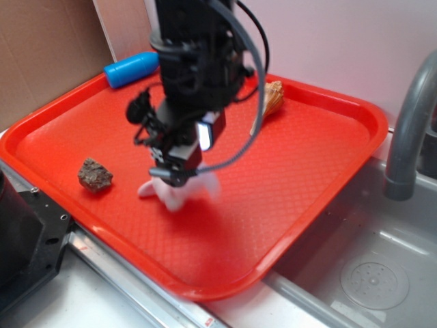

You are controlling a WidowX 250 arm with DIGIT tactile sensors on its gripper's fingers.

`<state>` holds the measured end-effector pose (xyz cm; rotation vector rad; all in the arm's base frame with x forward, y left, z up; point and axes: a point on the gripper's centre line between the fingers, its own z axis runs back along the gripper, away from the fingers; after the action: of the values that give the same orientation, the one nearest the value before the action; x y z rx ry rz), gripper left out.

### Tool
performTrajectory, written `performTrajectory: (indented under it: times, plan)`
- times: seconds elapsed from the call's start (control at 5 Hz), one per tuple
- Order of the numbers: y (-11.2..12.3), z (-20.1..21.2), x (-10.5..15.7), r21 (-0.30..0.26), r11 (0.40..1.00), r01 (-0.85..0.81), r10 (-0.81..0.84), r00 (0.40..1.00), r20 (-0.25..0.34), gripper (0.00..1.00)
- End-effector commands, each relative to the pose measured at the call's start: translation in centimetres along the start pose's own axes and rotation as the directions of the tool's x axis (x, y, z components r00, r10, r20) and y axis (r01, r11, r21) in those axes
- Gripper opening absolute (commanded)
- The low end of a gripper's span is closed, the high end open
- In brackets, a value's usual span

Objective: Grab the pink bunny.

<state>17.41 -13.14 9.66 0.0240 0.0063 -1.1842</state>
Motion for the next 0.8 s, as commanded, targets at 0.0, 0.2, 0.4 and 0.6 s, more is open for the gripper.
performTrajectory:
  times: [0.0, 0.2, 0.4, 0.6]
  plan:
    - [-0.5, 0.7, -1.6, 0.028, 1.000, 0.000, -0.002, 0.997, 0.074, 1.00]
    - [-1.6, -1.5, -2.6, 0.043, 0.995, 0.087, -0.091, 0.991, 0.094, 1.00]
    - [-1.0, -3.7, -2.2, 0.014, 0.989, 0.147, -0.148, 0.987, 0.055, 1.00]
    - [0.0, -6.3, -1.8, -0.026, 0.983, 0.183, -0.181, 0.982, 0.063, 1.00]
